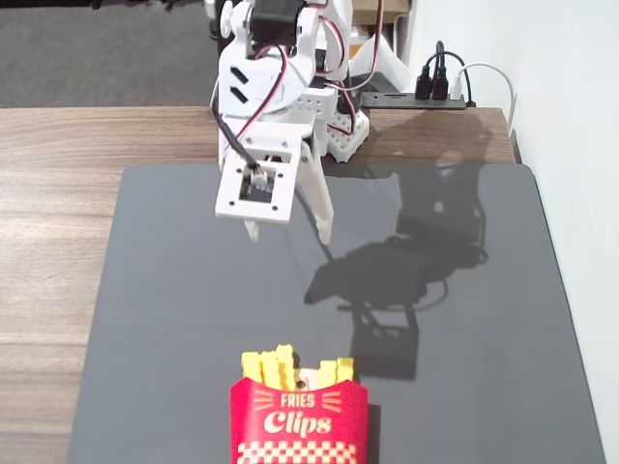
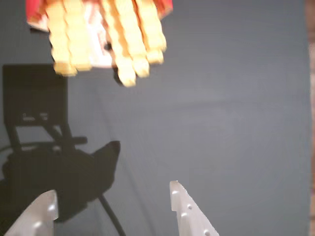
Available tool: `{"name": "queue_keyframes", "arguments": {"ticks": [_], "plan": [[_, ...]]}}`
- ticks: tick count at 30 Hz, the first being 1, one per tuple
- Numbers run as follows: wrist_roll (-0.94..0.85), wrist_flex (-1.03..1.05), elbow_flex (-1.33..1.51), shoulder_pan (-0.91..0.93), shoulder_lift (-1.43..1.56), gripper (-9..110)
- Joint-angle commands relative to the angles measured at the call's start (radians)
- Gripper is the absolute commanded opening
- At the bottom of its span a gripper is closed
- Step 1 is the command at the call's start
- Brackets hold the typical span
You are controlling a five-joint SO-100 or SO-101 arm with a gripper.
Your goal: Grab a fry
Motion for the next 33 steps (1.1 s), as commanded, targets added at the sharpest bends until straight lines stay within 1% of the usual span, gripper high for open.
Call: {"name": "queue_keyframes", "arguments": {"ticks": [1, 10, 19, 33], "plan": [[0.008, -0.011, -0.146, -0.025, -0.087, 30], [0.023, -0.008, -0.439, -0.060, -0.400, 30], [0.012, -0.048, -0.584, -0.074, -0.618, 30], [-0.003, -0.089, -0.724, -0.069, -0.811, 30]]}}
